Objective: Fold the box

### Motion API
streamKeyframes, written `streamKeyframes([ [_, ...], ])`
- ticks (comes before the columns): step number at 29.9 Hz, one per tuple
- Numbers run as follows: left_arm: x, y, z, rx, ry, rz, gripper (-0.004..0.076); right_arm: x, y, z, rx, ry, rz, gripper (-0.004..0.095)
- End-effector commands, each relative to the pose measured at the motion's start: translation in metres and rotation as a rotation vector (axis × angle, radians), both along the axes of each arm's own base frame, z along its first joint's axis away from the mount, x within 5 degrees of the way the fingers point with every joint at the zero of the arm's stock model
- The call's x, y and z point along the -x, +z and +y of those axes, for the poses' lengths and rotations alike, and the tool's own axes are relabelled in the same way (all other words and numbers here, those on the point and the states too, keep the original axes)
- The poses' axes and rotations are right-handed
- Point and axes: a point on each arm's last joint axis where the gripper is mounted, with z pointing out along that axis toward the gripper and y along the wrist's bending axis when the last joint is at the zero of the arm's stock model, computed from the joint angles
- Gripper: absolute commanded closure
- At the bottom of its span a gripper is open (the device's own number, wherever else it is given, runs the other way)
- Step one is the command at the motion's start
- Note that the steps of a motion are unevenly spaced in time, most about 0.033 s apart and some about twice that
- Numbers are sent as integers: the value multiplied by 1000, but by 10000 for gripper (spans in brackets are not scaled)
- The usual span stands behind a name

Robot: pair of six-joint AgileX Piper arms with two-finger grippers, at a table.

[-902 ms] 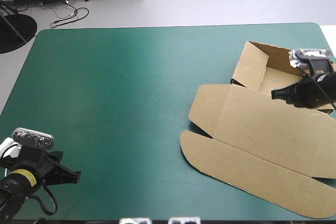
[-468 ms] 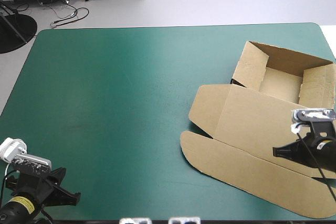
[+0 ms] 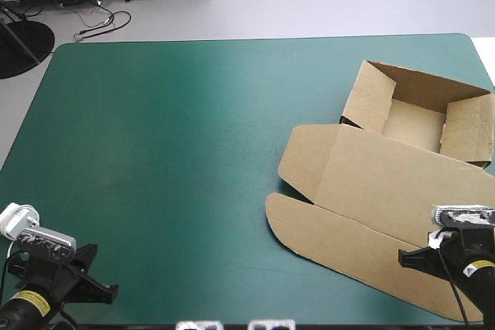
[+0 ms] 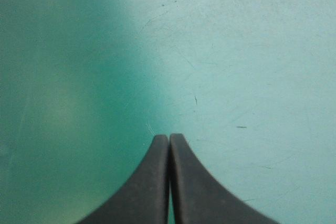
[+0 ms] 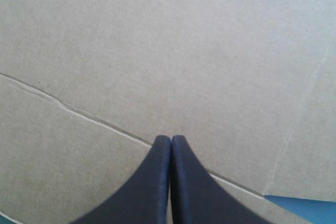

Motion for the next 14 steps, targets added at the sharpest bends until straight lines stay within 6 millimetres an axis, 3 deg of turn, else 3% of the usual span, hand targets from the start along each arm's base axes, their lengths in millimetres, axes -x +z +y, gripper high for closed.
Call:
streamKeyframes([
  [1, -3, 12, -2, 25, -12, -74, 734, -1, 13, 0, 5, -7, -115, 927],
  [14, -3, 11, -2, 32, -5, -68, 734, -1, 14, 1, -7, -12, -118, 928],
])
